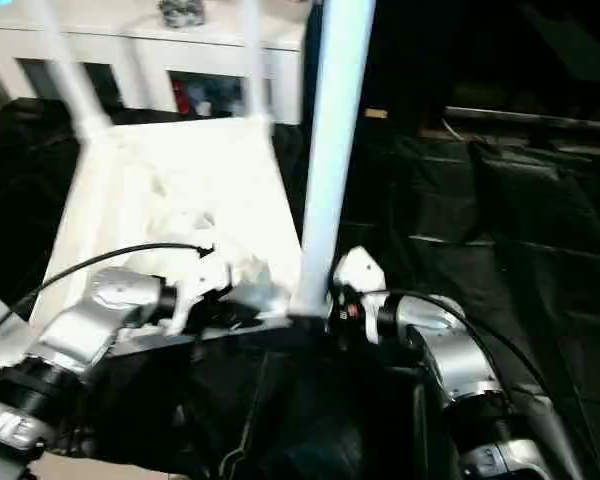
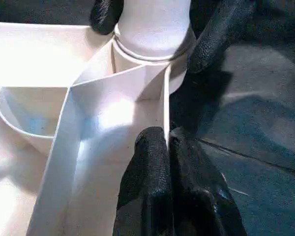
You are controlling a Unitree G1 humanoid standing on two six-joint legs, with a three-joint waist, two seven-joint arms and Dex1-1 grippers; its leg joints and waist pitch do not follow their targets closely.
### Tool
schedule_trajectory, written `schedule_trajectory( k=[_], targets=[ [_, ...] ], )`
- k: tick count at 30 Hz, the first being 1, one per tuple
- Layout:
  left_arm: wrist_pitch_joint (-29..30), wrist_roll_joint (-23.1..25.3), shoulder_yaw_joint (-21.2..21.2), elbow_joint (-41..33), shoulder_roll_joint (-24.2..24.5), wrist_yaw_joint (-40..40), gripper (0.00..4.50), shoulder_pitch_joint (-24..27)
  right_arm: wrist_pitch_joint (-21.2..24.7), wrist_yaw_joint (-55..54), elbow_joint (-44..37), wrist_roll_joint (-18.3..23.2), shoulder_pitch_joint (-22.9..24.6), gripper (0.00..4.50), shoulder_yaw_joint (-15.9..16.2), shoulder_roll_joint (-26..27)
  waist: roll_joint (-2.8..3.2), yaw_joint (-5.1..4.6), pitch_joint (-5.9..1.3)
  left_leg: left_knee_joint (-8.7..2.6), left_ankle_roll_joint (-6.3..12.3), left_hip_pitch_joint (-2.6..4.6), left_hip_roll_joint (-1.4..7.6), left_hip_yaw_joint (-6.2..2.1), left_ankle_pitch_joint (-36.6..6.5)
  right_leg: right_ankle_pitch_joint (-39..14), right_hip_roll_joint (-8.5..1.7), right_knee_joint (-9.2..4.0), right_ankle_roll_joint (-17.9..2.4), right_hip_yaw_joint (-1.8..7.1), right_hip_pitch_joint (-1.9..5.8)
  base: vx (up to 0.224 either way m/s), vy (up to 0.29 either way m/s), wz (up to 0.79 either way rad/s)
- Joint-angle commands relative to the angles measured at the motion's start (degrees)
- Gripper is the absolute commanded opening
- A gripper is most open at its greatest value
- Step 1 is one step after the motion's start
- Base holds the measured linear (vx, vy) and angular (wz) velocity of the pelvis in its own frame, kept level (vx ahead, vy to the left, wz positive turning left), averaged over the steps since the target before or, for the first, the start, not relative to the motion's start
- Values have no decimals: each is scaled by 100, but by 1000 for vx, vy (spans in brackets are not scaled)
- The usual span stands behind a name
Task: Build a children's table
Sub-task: Rotate leg to tighten
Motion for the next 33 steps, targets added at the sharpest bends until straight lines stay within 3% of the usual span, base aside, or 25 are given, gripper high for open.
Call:
schedule_trajectory(
  k=[1,7,18,28,33],
  targets=[
    [-137,-189,-72,-243,-29,-186,0,-70,6,236,-202,86,51,352,128,-37,-19,-10,-350,-451,259,125,355,-143,-1361,-1508,-341,-341,-1354,259,230,0,0,0],
    [-194,-243,-129,-230,97,-516,0,-72,105,477,-352,183,87,302,201,-138,-37,-9,-363,-442,287,96,350,-144,-1179,-1321,-348,-312,-1369,263,251,0,0,0],
    [-267,-224,-144,-132,101,-489,0,-78,94,603,-440,152,161,214,345,-191,-43,20,-361,-440,261,109,353,-143,-1177,-1408,-350,-320,-1334,265,247,0,0,0],
    [-290,-198,-118,-90,107,-414,0,-32,145,597,-503,173,231,196,424,-172,-32,33,-365,-435,273,103,349,-144,-1138,-1358,-347,-314,-1329,264,252,0,0,0],
    [-262,7,8,166,-83,248,0,-147,199,-1,-383,34,259,196,335,31,-22,42,-348,-450,208,118,349,-148,-1299,-1545,-347,-342,-1293,264,241,0,0,0]
  ],
)
